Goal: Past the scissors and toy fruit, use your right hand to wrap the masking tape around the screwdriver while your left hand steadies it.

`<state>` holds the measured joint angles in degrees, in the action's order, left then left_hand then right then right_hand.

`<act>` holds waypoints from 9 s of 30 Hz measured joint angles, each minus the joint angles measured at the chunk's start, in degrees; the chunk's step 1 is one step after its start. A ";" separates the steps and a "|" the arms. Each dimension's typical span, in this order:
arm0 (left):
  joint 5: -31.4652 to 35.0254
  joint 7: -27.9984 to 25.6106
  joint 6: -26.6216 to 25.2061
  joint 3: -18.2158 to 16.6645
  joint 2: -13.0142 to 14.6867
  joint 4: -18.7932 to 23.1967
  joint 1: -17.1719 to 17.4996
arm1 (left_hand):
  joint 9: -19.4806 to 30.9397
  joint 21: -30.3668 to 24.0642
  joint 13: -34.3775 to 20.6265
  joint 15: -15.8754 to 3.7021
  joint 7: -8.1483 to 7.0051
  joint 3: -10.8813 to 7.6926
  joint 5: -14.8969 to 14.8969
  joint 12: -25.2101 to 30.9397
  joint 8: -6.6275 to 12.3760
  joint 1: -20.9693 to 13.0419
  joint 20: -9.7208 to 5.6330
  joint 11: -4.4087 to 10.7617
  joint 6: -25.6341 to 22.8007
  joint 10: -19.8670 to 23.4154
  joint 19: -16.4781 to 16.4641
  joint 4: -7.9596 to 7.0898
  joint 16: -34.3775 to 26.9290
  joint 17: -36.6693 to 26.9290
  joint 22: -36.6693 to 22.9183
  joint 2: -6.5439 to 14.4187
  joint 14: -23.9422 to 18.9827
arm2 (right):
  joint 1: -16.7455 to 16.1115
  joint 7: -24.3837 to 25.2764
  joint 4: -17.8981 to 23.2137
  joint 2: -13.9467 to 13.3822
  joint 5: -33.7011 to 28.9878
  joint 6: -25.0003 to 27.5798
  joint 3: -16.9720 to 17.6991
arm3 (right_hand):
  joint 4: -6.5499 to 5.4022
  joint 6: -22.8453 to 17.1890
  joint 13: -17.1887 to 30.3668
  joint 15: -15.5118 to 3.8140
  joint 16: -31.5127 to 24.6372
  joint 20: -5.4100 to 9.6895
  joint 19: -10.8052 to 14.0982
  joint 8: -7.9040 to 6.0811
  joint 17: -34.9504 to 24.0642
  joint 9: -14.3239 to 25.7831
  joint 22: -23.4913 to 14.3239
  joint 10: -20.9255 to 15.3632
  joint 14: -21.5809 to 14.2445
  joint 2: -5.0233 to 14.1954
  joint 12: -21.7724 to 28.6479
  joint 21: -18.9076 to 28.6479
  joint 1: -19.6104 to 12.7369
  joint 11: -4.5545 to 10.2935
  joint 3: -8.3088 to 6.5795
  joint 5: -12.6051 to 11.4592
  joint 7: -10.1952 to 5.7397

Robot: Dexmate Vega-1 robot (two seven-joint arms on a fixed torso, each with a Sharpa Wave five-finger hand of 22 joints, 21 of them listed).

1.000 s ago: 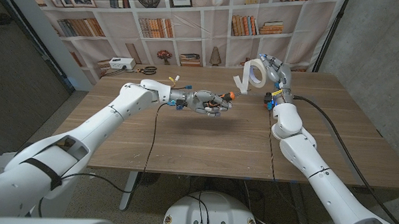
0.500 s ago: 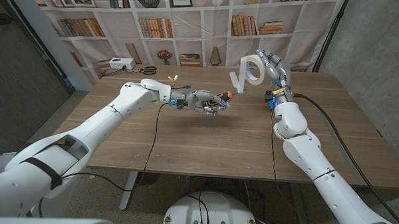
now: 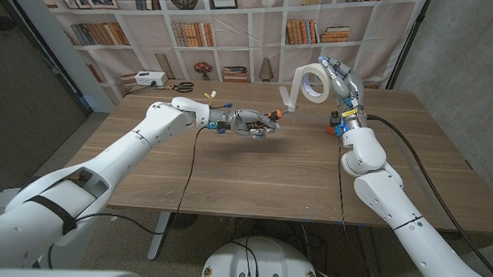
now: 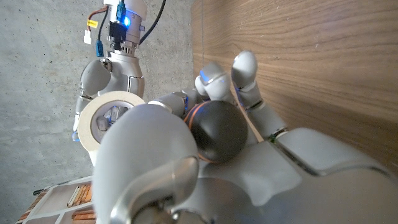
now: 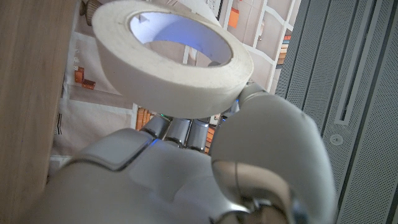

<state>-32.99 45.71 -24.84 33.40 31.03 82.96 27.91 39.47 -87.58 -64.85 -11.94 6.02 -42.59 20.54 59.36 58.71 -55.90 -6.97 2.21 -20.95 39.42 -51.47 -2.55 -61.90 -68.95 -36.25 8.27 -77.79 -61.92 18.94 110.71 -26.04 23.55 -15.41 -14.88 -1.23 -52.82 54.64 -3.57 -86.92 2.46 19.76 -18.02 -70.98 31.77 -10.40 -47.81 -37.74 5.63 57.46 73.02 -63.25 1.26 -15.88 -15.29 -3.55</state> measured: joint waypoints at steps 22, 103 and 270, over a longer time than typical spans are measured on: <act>-1.69 -5.01 5.83 -3.75 -3.83 -4.50 1.18 | -0.31 0.00 0.13 0.17 0.00 0.00 0.00 0.31 0.43 0.00 0.00 -0.01 0.00 0.01 0.00 0.00 0.28 0.11 -0.17 0.00 -0.22 | -6.73 1.00 6.23 -1.82 -3.24 -1.14 2.09 | 0.08 0.00 0.17 0.00 0.00 0.00 0.00 0.32 -0.02 -0.07 -0.01 0.00 0.00 0.00 -0.05 0.34 0.00 0.00 -0.01 -0.23 0.00; -11.90 -0.32 2.19 -4.74 -3.75 4.47 3.57 | -0.57 0.00 0.05 0.19 0.23 -0.24 0.01 1.33 1.52 0.00 0.11 -0.46 1.03 -0.31 -0.30 0.24 -0.45 -0.12 -0.53 0.00 -0.21 | -4.07 5.64 -6.81 0.72 -15.52 9.41 -4.16 | 0.07 0.00 0.15 0.18 -0.17 0.06 -0.56 0.88 0.05 0.51 -0.02 0.00 0.43 -0.01 -0.21 0.34 -0.01 0.00 -0.02 -0.68 0.00; 47.45 3.06 -22.28 28.39 9.87 21.60 -20.57 | -7.10 -0.06 6.76 -0.01 -0.18 -1.63 -4.89 -1.77 0.59 -1.30 0.11 -0.58 -0.25 -0.60 -0.30 2.50 1.55 0.53 5.39 -0.85 -0.40 | -1.80 9.39 -3.46 -4.73 -52.38 26.14 -12.88 | 0.95 -1.94 -7.06 0.14 0.64 -0.15 1.71 3.29 0.28 -1.55 0.27 -0.98 0.37 -1.01 -3.35 -0.56 -1.02 -0.34 0.06 -0.84 0.87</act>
<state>14.46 48.76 -47.12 61.79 40.89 104.56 7.34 32.37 -87.64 -58.08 -11.95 5.84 -44.23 15.65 57.59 59.30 -57.21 -6.86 1.63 -21.19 38.82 -51.77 -0.05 -60.35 -68.42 -30.86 7.42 -78.19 -63.72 28.34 107.25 -30.77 -28.83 10.73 -27.76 -0.28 -54.76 47.58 -3.42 -86.28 2.31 21.47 -14.73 -70.71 30.22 -10.13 -48.79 -37.38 4.62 54.11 72.46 -64.27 0.92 -15.82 -16.13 -2.68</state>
